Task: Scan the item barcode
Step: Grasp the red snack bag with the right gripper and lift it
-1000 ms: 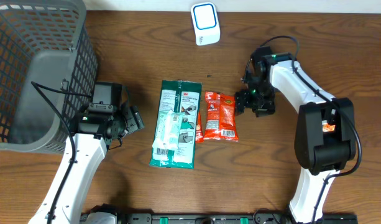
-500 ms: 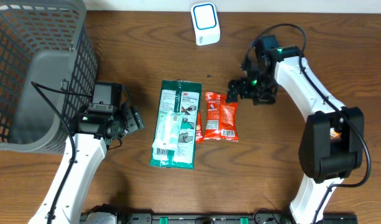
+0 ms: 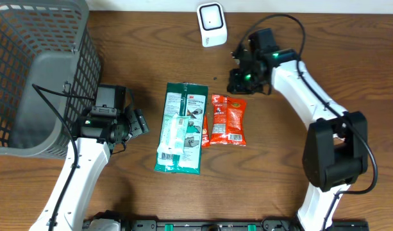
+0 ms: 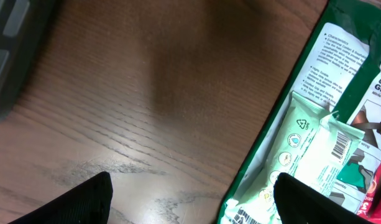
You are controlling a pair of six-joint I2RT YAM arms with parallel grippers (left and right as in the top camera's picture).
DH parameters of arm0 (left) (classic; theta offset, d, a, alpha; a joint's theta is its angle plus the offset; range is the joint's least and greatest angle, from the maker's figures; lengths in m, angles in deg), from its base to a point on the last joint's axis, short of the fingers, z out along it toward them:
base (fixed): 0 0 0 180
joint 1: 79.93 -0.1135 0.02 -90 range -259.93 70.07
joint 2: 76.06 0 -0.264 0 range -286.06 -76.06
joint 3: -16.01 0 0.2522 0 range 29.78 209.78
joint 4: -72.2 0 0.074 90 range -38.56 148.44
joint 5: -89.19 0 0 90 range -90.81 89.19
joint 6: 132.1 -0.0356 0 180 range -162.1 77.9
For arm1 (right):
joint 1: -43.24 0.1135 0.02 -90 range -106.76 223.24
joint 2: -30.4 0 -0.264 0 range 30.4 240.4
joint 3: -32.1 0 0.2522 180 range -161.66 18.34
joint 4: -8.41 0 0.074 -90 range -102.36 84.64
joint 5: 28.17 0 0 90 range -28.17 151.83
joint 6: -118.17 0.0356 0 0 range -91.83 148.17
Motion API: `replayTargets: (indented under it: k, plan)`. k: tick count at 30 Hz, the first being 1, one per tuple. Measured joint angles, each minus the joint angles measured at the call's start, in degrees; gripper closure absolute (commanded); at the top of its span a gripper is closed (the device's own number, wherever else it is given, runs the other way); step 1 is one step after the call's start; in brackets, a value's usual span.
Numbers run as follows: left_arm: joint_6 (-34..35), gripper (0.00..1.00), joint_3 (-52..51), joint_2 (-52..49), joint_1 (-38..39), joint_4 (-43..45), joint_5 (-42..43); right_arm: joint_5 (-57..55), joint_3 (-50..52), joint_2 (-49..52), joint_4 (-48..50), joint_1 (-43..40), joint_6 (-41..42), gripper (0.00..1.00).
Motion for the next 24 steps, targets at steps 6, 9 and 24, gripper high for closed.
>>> replayTargets:
  k: [6,9,24]
  plan:
    - [0.00,0.16,0.00,0.00,0.00,0.02,0.00,-7.13,0.02,0.04,4.35,5.60,1.92,0.99]
    - [0.00,0.16,0.00,0.02,0.00,0.02,0.00,-10.49,0.02,0.39,6.23,8.09,3.04,0.99]
    - [0.00,0.16,0.00,0.00,0.00,0.00,0.00,-21.53,0.15,6.43,1.51,11.37,6.03,0.99]
